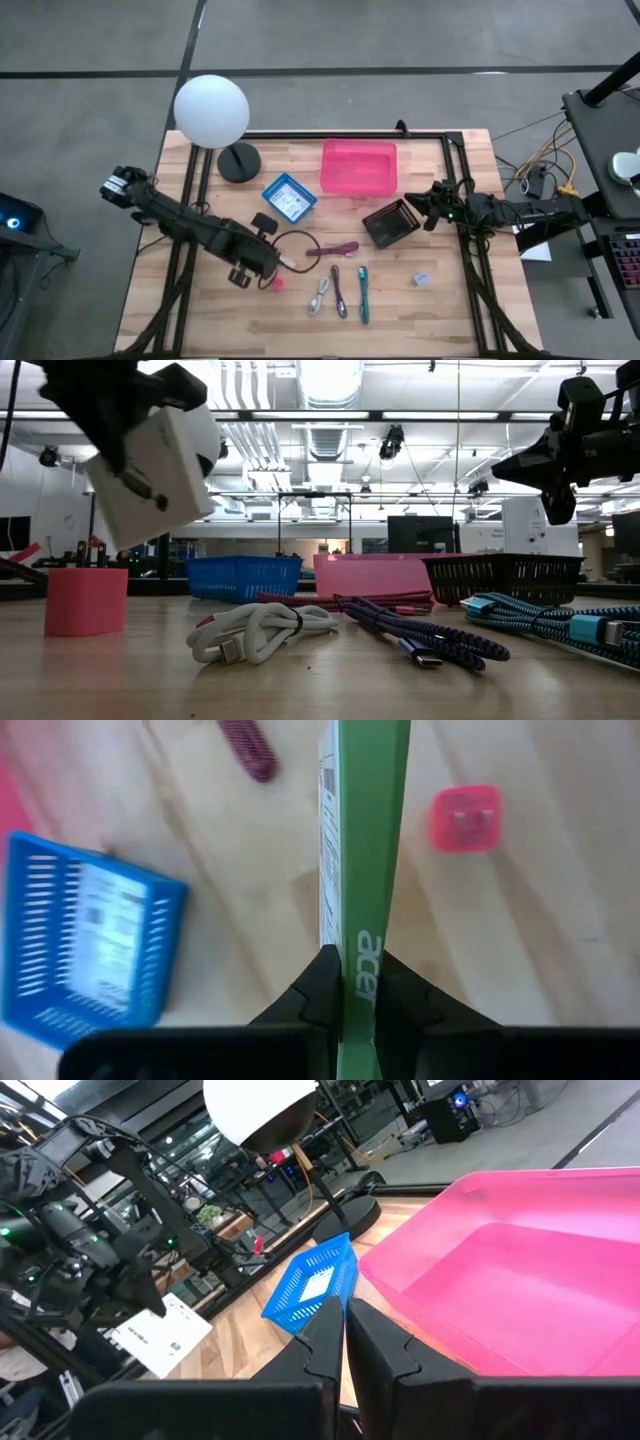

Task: Pick and place items into bin
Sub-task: Put the white card reader box into the blue bin

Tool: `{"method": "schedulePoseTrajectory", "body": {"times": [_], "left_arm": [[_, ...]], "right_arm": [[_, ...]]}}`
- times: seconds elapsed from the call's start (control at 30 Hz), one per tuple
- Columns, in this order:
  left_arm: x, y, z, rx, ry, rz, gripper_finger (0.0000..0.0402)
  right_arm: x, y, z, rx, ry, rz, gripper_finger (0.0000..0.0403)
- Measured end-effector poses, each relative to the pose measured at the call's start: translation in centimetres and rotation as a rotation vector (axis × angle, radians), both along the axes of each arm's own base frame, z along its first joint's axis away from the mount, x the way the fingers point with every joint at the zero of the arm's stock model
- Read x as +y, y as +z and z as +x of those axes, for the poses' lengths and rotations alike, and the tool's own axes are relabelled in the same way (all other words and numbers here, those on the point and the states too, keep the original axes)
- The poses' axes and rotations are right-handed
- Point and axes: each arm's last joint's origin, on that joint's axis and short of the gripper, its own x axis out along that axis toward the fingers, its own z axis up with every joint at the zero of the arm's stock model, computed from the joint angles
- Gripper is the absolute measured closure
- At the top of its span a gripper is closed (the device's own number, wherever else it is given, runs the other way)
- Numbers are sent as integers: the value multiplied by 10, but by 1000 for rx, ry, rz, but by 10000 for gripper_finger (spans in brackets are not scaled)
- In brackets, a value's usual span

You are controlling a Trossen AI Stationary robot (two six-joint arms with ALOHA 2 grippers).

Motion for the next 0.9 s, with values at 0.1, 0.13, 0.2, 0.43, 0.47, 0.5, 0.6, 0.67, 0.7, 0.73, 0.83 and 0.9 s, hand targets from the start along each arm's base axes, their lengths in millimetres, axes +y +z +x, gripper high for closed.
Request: {"method": "schedulePoseTrajectory", "body": {"times": [0.1,0.13,0.2,0.43,0.47,0.5,0.6,0.67,0.7,0.73,0.83,0.9], "left_arm": [[8,3,2,-22,-14,59,382],[11,4,2,-31,-19,82,382],[18,6,4,-45,-30,135,382],[49,8,13,-52,-45,339,382],[54,8,15,-51,-41,372,382],[59,8,16,-48,-37,402,382],[75,7,21,-48,-22,477,382],[84,6,23,-42,-19,500,382],[88,5,25,-48,-14,506,382],[92,4,28,-60,-10,512,382],[101,0,33,-78,-24,531,382],[105,-2,36,-94,-46,550,382]], "right_arm": [[0,0,0,0,1,0,394],[0,0,0,0,0,0,394],[0,0,0,0,0,0,394],[0,0,0,2,0,-3,394],[0,0,0,2,0,-3,394],[0,0,0,2,0,-3,394],[0,0,0,2,0,-4,394],[0,0,0,2,0,-4,394],[0,0,0,3,0,-4,394],[0,0,0,3,0,-4,394],[0,0,0,3,0,-4,394],[0,0,0,3,0,-4,394]]}}
